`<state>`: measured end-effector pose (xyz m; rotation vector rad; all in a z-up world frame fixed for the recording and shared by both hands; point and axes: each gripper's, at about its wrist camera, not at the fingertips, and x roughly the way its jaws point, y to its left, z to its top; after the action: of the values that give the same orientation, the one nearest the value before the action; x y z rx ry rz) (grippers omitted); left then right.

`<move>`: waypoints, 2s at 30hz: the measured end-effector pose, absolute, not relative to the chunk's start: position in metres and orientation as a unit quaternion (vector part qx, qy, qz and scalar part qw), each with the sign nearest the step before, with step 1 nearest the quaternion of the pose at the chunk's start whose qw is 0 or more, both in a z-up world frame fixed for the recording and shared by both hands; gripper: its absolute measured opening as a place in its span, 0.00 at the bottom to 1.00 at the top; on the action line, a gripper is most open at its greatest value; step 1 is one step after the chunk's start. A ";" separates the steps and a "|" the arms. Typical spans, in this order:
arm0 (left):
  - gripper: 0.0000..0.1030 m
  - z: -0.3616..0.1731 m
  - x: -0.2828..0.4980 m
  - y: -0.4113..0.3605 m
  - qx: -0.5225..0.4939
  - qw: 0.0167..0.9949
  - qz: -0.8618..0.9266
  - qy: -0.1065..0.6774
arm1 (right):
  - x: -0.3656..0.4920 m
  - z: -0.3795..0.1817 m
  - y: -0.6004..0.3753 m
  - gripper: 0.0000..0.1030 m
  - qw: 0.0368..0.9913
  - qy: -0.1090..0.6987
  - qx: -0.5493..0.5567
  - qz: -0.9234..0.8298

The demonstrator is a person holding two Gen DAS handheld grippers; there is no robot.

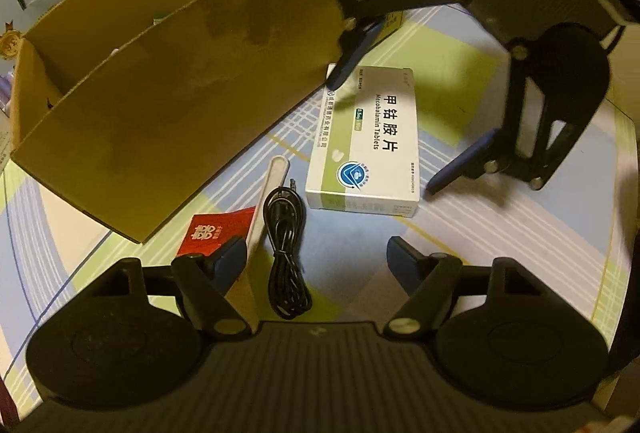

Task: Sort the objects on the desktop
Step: 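Approach the white medicine box with right while left approaches the black cable, then grasp the white medicine box with right while left grasps the black cable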

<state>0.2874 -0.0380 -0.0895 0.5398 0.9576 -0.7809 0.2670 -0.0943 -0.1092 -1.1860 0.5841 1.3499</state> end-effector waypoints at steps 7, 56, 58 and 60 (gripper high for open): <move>0.71 -0.095 0.290 -0.037 0.240 0.775 -0.371 0.451 | 0.282 -0.120 -0.078 0.81 0.573 0.271 -0.497 0.593; 0.12 -0.096 0.243 -0.059 0.136 0.792 -0.308 0.510 | 0.297 -0.099 -0.190 0.70 0.717 0.588 -0.172 0.333; 0.12 -0.094 0.231 -0.060 0.129 0.794 -0.311 0.507 | 0.297 -0.094 -0.194 0.70 0.720 0.598 -0.147 0.319; 0.12 -0.095 0.220 -0.060 0.121 0.798 -0.306 0.504 | 0.292 -0.091 -0.194 0.70 0.724 0.601 -0.140 0.308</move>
<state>0.2201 -0.0602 -0.0949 0.2605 1.0825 -0.6574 0.2916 -0.1940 -0.0912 -0.3099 1.3268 0.6789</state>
